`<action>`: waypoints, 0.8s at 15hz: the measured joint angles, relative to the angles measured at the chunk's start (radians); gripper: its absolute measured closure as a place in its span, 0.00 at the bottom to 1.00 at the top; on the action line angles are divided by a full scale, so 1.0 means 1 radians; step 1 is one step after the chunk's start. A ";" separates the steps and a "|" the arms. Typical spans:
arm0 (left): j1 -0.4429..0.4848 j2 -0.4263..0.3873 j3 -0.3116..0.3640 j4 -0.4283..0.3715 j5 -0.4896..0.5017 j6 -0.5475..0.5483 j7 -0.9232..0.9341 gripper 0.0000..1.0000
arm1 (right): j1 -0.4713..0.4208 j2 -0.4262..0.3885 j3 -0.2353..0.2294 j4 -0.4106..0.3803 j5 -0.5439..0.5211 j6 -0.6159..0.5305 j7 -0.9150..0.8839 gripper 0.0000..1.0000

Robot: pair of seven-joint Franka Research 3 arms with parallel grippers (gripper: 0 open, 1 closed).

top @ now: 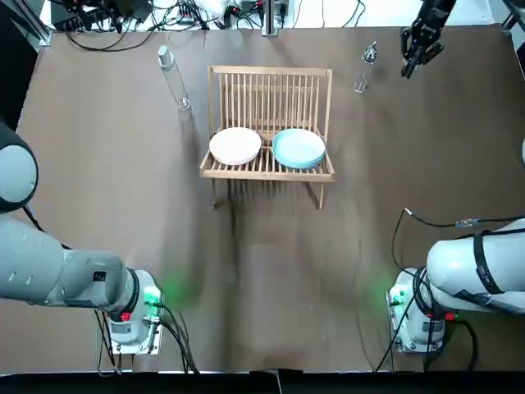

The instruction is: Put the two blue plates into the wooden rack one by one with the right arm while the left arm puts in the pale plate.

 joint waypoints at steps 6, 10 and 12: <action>0.000 0.000 0.000 0.000 0.000 0.000 0.000 0.00 | 0.138 -0.032 -0.230 0.045 -0.041 -0.030 -0.188 0.79; 0.000 0.000 0.001 0.000 0.000 0.000 0.000 0.00 | 0.385 -0.085 -0.471 0.074 -0.042 -0.032 -0.207 0.74; 0.002 0.000 0.001 0.000 0.000 0.000 0.000 0.00 | 0.399 -0.112 -0.461 0.075 -0.042 -0.032 -0.206 0.68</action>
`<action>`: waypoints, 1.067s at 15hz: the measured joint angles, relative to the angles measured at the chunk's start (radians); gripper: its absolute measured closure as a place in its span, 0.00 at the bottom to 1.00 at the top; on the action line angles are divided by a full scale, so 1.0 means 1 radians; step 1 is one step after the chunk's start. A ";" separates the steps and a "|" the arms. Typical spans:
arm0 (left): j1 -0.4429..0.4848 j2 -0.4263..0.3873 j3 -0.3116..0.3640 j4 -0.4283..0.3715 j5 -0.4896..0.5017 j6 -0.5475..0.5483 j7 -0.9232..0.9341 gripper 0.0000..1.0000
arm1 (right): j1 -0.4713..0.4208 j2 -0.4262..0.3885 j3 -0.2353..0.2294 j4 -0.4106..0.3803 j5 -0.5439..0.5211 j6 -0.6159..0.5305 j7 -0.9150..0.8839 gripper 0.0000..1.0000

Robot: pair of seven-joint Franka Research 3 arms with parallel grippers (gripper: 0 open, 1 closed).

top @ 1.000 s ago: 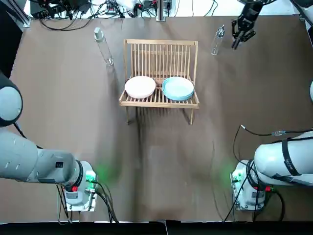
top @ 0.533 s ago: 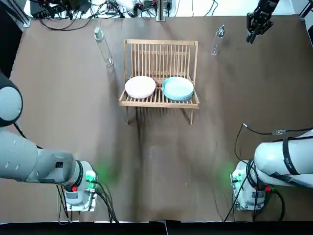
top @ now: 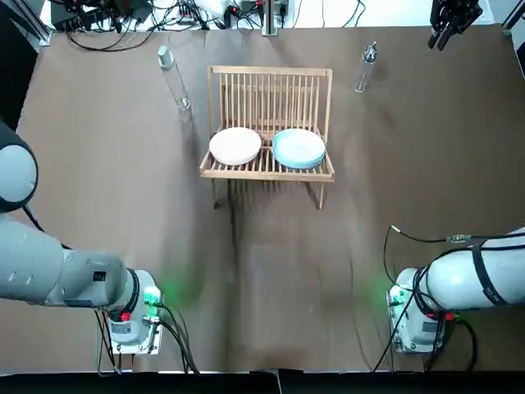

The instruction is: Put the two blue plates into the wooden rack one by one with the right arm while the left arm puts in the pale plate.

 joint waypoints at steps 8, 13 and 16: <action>-0.002 0.000 -0.001 0.000 0.000 0.000 0.000 0.00 | 0.000 -0.044 0.040 -0.018 -0.092 0.065 -0.002 0.48; -0.002 0.000 -0.001 0.000 0.000 0.000 0.000 0.00 | 0.000 -0.092 0.060 -0.134 -0.194 0.207 -0.004 0.13; -0.002 0.000 -0.001 0.000 0.000 0.000 0.000 0.00 | -0.002 -0.096 0.048 -0.139 -0.206 0.212 -0.004 0.00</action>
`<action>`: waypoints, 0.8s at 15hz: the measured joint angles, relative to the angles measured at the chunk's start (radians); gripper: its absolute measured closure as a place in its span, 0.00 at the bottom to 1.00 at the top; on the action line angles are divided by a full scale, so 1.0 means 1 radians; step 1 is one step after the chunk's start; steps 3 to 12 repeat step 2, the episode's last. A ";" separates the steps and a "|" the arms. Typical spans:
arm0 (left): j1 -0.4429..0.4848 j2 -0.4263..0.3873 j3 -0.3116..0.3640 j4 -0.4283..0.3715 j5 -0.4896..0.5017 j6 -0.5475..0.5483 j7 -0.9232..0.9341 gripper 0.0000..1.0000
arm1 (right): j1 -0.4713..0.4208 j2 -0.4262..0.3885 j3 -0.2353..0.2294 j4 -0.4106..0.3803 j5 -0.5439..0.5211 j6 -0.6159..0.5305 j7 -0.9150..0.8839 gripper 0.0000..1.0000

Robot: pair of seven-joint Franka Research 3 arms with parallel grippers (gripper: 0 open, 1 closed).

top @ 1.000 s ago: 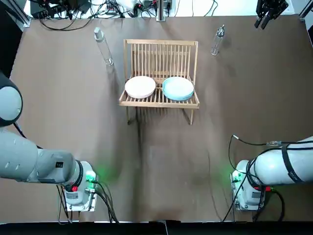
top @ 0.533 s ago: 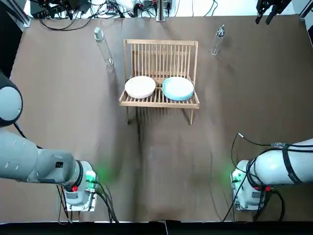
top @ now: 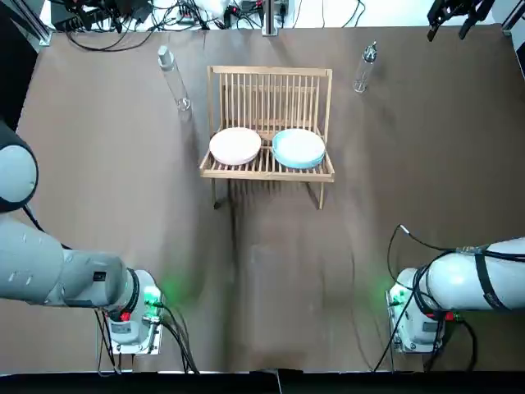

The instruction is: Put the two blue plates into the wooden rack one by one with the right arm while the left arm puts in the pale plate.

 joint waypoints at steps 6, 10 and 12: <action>0.000 0.000 0.000 0.000 0.000 0.000 0.000 0.00 | -0.001 -0.001 -0.010 0.000 -0.001 0.001 0.000 0.00; 0.000 0.000 0.000 0.000 0.000 0.000 0.000 0.00 | -0.001 -0.001 -0.010 0.000 -0.001 0.001 0.000 0.00; 0.000 0.000 0.000 0.000 0.000 0.000 0.000 0.00 | -0.001 -0.001 -0.010 0.000 -0.001 0.001 0.000 0.00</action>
